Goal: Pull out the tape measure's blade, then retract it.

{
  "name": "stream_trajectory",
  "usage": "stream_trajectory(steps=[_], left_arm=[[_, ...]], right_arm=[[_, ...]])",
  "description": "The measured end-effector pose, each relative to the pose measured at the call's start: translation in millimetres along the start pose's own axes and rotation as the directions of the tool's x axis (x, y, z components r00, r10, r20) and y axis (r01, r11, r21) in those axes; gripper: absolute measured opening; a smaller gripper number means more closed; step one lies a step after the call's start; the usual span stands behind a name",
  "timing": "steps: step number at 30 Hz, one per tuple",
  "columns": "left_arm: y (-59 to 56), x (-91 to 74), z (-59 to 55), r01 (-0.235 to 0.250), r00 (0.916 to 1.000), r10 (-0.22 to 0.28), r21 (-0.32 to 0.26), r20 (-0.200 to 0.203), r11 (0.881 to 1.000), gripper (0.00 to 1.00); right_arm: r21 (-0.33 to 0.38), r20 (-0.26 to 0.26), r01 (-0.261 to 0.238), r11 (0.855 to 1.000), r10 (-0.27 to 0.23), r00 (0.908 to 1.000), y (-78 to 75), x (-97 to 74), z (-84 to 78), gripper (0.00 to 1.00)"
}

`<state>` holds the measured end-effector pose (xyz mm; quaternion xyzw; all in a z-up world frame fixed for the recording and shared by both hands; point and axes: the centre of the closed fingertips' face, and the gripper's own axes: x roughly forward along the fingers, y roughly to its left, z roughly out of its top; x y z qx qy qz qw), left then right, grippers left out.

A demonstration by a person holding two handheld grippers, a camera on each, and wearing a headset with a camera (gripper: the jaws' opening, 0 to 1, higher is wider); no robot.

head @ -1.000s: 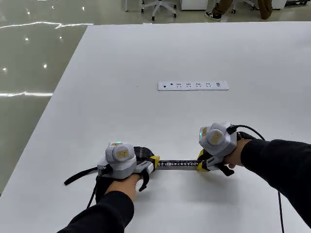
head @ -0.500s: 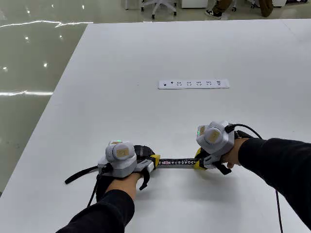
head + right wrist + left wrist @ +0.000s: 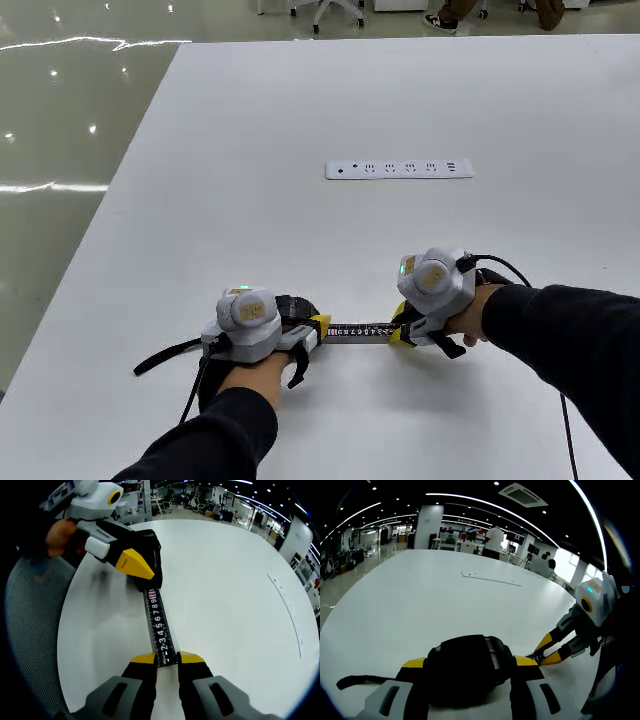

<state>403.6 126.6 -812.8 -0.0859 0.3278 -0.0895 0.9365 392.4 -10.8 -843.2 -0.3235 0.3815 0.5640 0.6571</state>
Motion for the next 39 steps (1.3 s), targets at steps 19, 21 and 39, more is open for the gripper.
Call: stream_trajectory(steps=[19, 21, 39], left_arm=[[-0.3, 0.2, -0.1, 0.005, 1.0000, -0.005, -0.004, 0.000, 1.000, 0.62], [-0.5, 0.3, -0.2, 0.006, 1.0000, -0.006, -0.004, -0.001, 1.000, 0.62], [-0.1, 0.6, -0.5, 0.013, 0.9999, -0.013, -0.014, -0.003, 1.000, 0.62]], right_arm=[[-0.010, 0.000, 0.002, 1.000, -0.002, 1.0000, 1.7, 6.5, 10.5, 0.11], [-0.010, 0.001, 0.003, 1.000, -0.003, 1.0000, 1.9, 7.3, 11.3, 0.11], [-0.005, 0.003, 0.005, 1.000, -0.005, 1.0000, 3.6, 16.1, 19.3, 0.11]])
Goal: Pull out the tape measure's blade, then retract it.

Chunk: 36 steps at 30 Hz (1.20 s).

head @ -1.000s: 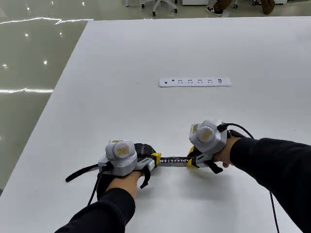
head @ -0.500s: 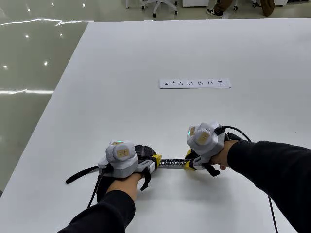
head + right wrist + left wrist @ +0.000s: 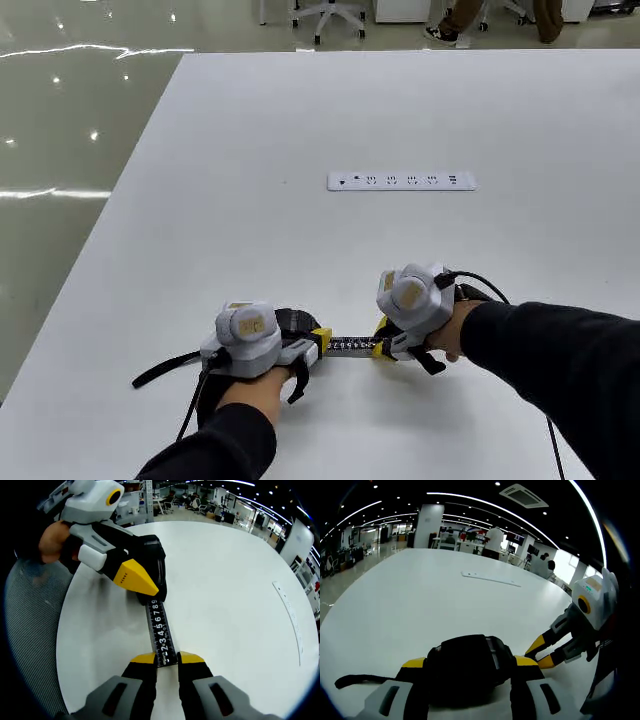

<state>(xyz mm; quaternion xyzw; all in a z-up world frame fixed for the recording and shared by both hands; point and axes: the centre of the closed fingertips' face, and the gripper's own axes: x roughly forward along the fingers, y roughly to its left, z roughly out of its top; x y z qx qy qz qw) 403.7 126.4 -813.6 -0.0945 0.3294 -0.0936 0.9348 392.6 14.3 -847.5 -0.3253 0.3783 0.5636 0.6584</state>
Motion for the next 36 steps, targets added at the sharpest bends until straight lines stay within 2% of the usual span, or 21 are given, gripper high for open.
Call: stream_trajectory(steps=[4, 19, 25, 27, 31, 36], left_arm=[[-0.3, -0.3, -0.6, 0.003, 1.0000, -0.003, -0.003, -0.003, 1.000, 0.62], [0.1, 0.2, -0.2, 0.013, 0.9999, -0.013, -0.026, 0.000, 1.000, 0.62], [0.1, 0.4, -0.2, 0.014, 0.9998, -0.014, -0.017, -0.010, 1.000, 0.61], [0.6, 0.0, -0.6, 0.017, 0.9998, -0.017, -0.017, -0.010, 1.000, 0.61], [0.9, 0.0, -0.7, 0.020, 0.9997, -0.020, -0.023, -0.011, 1.000, 0.61], [2.3, -0.7, -0.3, 0.033, 0.9994, -0.033, -0.039, -0.007, 0.999, 0.61]], right_arm=[[0.000, -0.007, 0.000, 1.000, 0.000, 1.0000, -0.2, 0.9, 2.4, 0.11], [0.014, 0.028, 0.016, 1.000, -0.016, 0.9995, 1.6, 1.7, 8.8, 0.11], [-0.057, 0.032, -0.012, 0.998, 0.014, 0.9994, 2.4, -0.2, 8.4, 0.12], [-0.116, 0.056, -0.016, 0.993, 0.022, 0.9982, 3.1, -2.3, 8.4, 0.12], [-0.099, 0.042, -0.029, 0.995, 0.033, 0.9986, 1.4, -6.7, -0.6, 0.12], [-0.124, 0.042, -0.021, 0.992, 0.027, 0.9988, 3.5, -6.1, 1.2, 0.11]])
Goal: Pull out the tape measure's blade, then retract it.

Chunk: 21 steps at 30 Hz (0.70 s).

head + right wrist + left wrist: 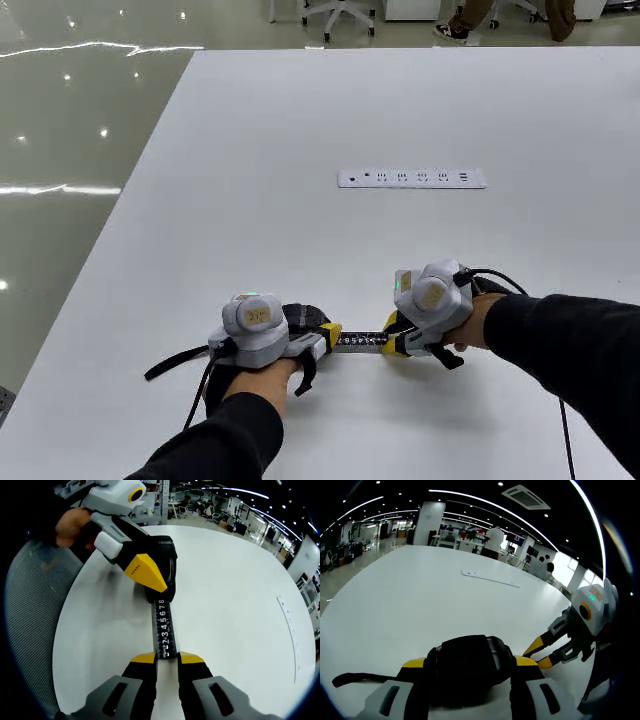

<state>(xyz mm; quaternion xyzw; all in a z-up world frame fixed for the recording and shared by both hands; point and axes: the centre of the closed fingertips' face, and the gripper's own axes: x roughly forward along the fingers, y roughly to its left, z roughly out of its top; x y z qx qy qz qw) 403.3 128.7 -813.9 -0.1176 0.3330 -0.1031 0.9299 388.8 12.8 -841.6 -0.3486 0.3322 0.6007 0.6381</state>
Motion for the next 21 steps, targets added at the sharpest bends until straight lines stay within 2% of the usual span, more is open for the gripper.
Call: stream_trajectory(steps=[5, 15, 21], left_arm=[[-1.1, -1.1, 0.0, 0.014, 0.9999, -0.014, -0.004, 0.006, 1.000, 0.61], [-1.5, -2.1, 0.5, 0.029, 0.9996, -0.029, -0.003, 0.006, 1.000, 0.60], [-2.0, -1.6, 0.7, 0.023, 0.9997, -0.023, 0.007, 0.011, 1.000, 0.61]], right_arm=[[0.046, 0.026, 0.005, 0.999, -0.006, 0.9997, -0.6, 0.1, 0.4, 0.10], [0.051, 0.030, -0.004, 0.999, 0.003, 0.9995, 1.0, 3.5, 5.3, 0.11], [0.080, 0.035, -0.003, 0.997, 0.001, 0.9994, 0.9, 4.9, 6.1, 0.11]])
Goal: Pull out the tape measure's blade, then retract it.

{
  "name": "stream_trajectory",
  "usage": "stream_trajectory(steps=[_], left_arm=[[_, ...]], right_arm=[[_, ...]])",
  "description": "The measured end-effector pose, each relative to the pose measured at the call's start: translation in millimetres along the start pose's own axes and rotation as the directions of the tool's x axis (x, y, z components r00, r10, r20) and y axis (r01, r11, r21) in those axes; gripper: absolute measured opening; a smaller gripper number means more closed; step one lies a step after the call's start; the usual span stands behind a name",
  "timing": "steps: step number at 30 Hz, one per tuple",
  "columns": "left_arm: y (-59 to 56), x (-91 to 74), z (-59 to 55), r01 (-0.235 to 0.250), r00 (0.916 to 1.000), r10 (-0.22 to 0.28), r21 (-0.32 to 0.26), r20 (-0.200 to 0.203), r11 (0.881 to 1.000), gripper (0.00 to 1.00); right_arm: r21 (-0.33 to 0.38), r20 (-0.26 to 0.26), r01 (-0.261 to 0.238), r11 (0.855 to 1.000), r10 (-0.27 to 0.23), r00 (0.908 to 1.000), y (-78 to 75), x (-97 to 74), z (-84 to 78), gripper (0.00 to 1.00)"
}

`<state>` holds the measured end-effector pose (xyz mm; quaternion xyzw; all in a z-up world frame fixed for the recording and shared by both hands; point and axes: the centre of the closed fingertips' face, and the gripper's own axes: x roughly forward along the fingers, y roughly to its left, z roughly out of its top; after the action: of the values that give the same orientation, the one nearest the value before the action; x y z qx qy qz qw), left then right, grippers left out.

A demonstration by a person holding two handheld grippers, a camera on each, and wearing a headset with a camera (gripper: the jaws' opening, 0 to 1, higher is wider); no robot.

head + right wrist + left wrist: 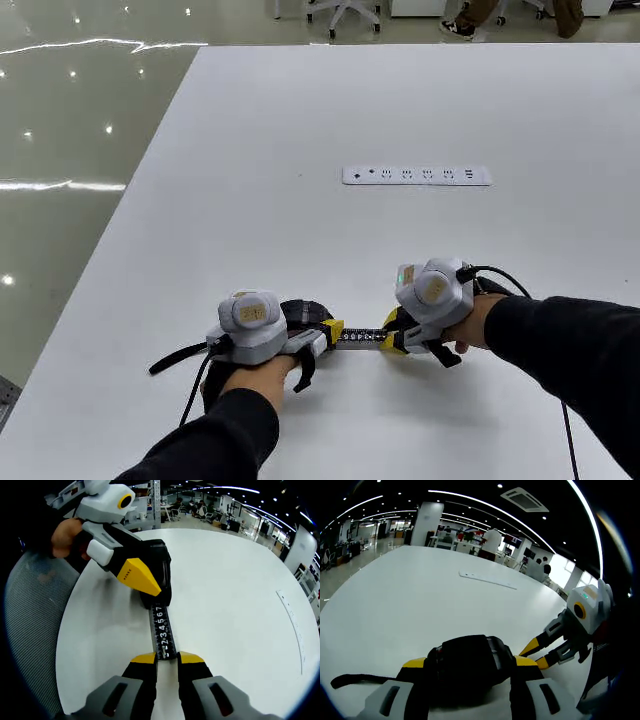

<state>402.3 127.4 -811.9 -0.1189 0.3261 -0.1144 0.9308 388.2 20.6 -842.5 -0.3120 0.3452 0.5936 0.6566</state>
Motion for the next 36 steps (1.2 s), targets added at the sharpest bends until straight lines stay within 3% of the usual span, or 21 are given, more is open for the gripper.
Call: stream_trajectory(steps=[2, 5, 7, 8, 9, 10, 20, 26, 36], left_arm=[[-0.8, -0.2, 0.2, -0.011, 0.9999, 0.011, 0.009, 0.011, 1.000, 0.62], [-1.2, -0.3, 1.1, -0.052, 0.9986, 0.051, 0.091, 0.015, 0.995, 0.62], [-3.0, -0.6, 5.0, -0.081, 0.9965, 0.074, 0.203, 0.039, 0.976, 0.62], [-4.6, -0.7, 8.6, -0.090, 0.9953, 0.078, 0.244, 0.057, 0.966, 0.62], [-4.6, 0.2, 8.0, -0.095, 0.9952, 0.086, 0.260, 0.048, 0.961, 0.62], [-4.7, 1.2, 6.0, -0.086, 0.9961, 0.080, 0.224, 0.035, 0.971, 0.62], [-1.7, 1.3, 4.4, -0.082, 0.9961, 0.087, 0.236, -0.012, 0.968, 0.60], [1.5, -1.1, 6.1, -0.055, 0.9984, 0.056, 0.181, -0.002, 0.982, 0.59], [0.1, -0.3, 5.8, -0.034, 0.9993, 0.036, 0.181, -0.008, 0.983, 0.59]], right_arm=[[0.005, -0.003, 0.001, 1.000, -0.001, 1.0000, -0.7, 0.5, 0.2, 0.11], [0.009, -0.008, 0.007, 1.000, -0.007, 0.9999, -0.2, 0.6, 0.3, 0.11], [0.015, -0.012, 0.011, 1.000, -0.011, 0.9999, 0.1, 0.3, 0.2, 0.11], [0.017, -0.012, 0.013, 1.000, -0.012, 0.9999, 0.0, 0.3, 0.1, 0.11], [0.024, -0.011, 0.014, 1.000, -0.013, 0.9998, -0.2, 0.2, -0.1, 0.11], [0.024, -0.010, 0.014, 1.000, -0.014, 0.9999, -0.3, 0.0, -0.2, 0.11], [0.029, 0.003, 0.017, 0.999, -0.017, 0.9998, -0.2, -0.3, 0.2, 0.11], [0.034, 0.018, 0.021, 0.999, -0.022, 0.9996, -1.1, 0.1, 0.9, 0.11], [0.025, 0.038, 0.010, 1.000, -0.011, 0.9992, 5.2, 8.8, 14.4, 0.11]])
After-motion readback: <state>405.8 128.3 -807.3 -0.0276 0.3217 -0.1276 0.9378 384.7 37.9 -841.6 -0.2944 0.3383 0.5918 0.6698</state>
